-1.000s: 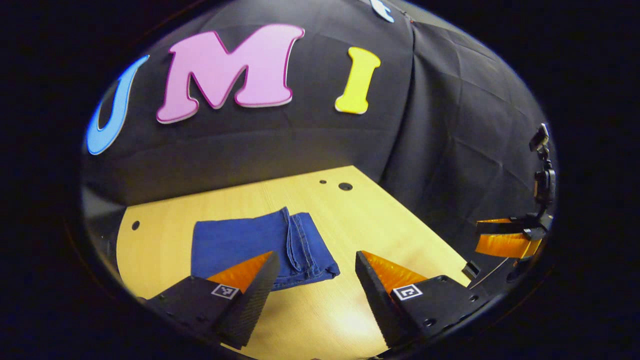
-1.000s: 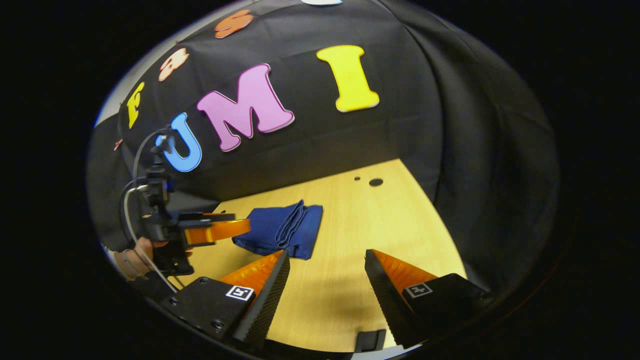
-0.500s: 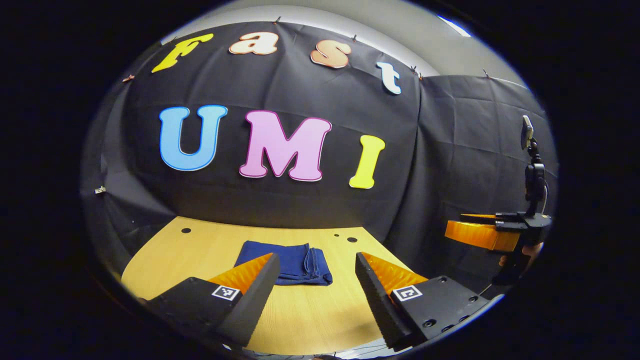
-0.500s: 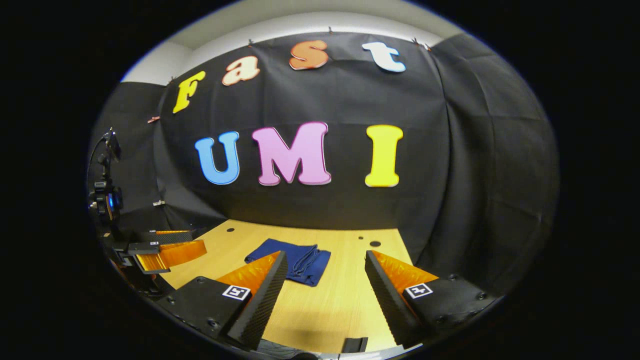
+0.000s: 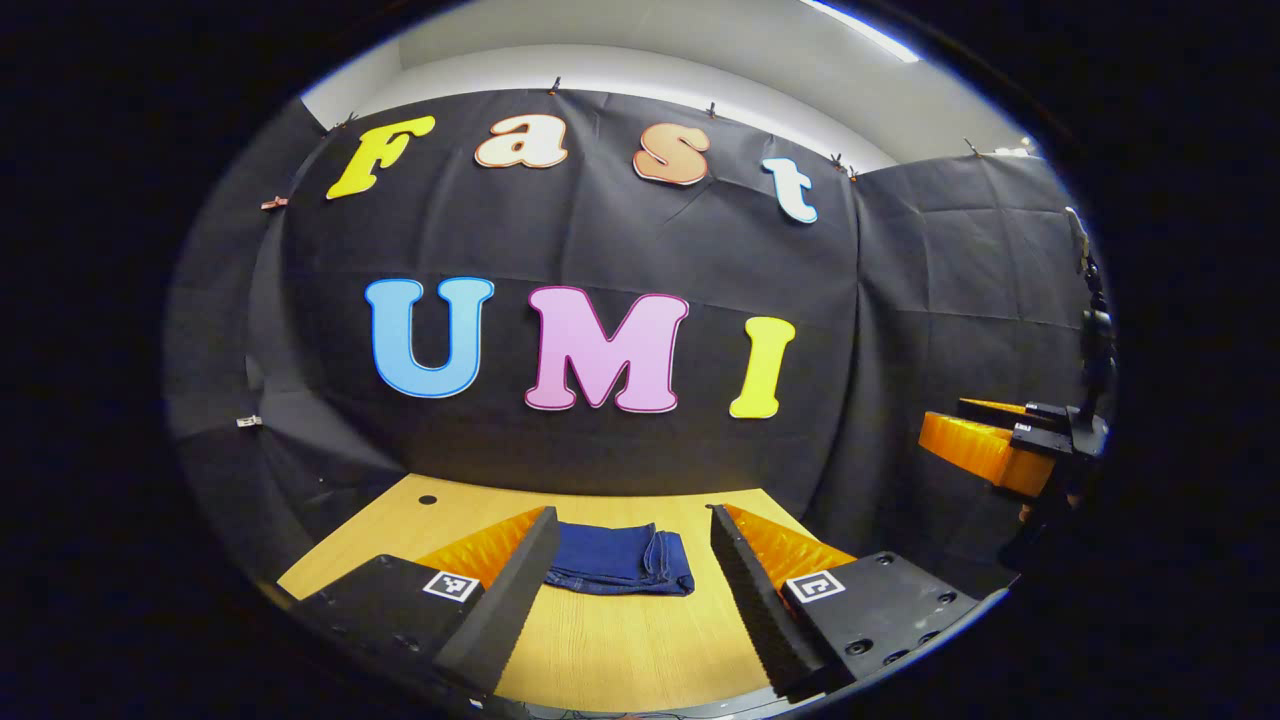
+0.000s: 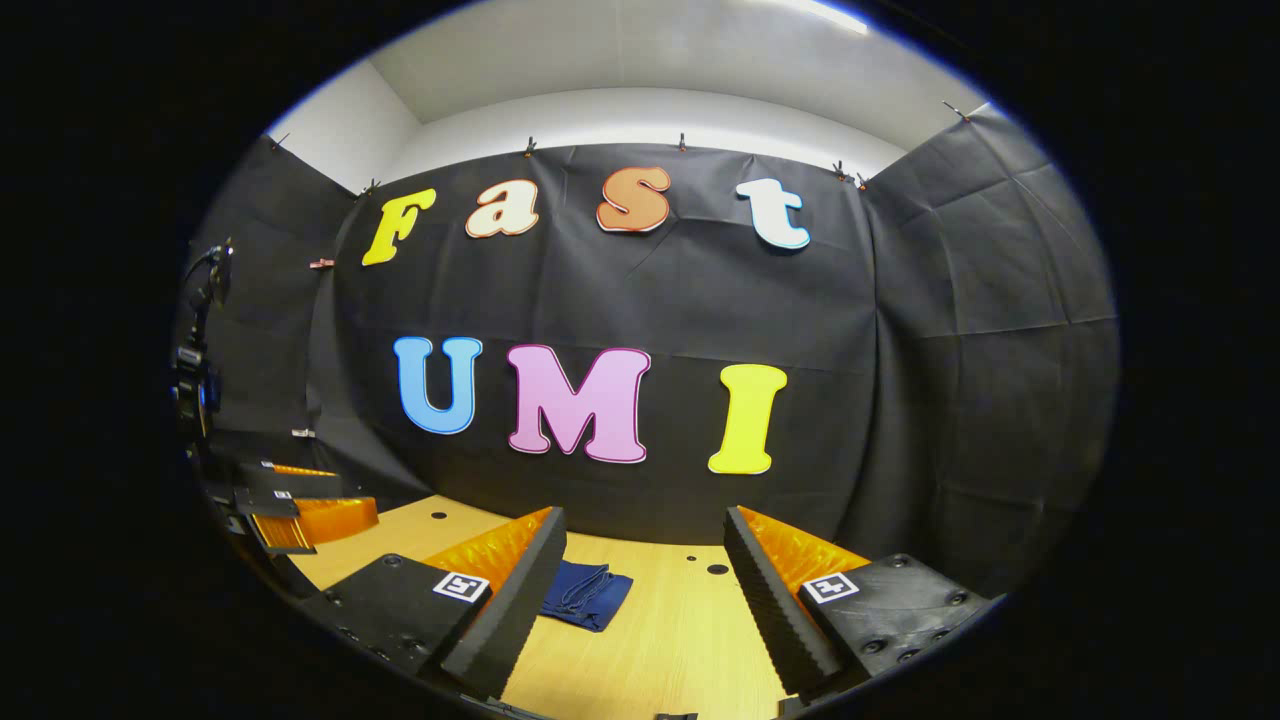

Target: Grasp the waist and the cuffs of the jeans and fold them to make the two legs overlap; first hold the waist and fold one-third of the jeans toward the cuffs, then hold the cuffs and fold the remaining one-third in the same direction to finish folding.

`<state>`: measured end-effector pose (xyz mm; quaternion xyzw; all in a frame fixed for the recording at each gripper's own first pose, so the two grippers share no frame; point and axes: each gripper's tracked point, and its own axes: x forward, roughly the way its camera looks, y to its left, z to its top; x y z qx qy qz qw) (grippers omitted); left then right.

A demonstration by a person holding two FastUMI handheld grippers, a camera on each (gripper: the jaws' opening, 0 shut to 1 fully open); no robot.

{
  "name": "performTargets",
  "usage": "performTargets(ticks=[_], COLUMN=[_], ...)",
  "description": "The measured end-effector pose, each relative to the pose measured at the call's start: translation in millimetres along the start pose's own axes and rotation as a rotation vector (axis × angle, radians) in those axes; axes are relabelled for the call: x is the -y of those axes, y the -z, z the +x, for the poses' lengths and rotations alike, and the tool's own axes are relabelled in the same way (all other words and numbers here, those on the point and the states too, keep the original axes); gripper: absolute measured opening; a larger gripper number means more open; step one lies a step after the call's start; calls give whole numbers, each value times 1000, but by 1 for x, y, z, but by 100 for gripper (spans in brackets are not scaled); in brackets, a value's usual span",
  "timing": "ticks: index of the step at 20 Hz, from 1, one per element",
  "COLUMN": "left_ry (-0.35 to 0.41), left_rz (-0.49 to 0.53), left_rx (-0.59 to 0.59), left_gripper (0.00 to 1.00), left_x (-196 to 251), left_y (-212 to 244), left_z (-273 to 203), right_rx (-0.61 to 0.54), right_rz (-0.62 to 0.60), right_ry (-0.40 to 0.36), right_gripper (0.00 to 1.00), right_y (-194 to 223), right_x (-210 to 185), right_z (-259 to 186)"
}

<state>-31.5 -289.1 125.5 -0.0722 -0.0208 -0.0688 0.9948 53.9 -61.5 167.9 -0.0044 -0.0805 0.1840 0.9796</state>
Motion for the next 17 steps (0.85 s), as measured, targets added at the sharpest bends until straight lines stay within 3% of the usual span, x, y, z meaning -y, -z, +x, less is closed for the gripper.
performTargets(ticks=[1, 3, 9, 13, 17], left_ry=[-4, -53, -173, -251, -310], left_rz=[-8, -2, 24, 40, 23], left_rx=[33, 49, 66, 78, 97], left_gripper=[96, 95, 95, 95, 90], left_x=[4, 3, -9, -23, -35], left_y=[-8, -13, -20, -28, -36], left_z=[-2, -8, -24, -42, -59], right_rx=[13, -1, 14, 17, 46], right_rz=[-16, -49, -21, -16, -7], right_ry=[-22, -49, -155, -228, -281], right_gripper=[94, 100, 94, 100, 94], right_y=[-3, 0, -9, -14, -21], right_x=[-1, 2, -18, -40, -60], right_z=[5, 19, 59, 71, 75])
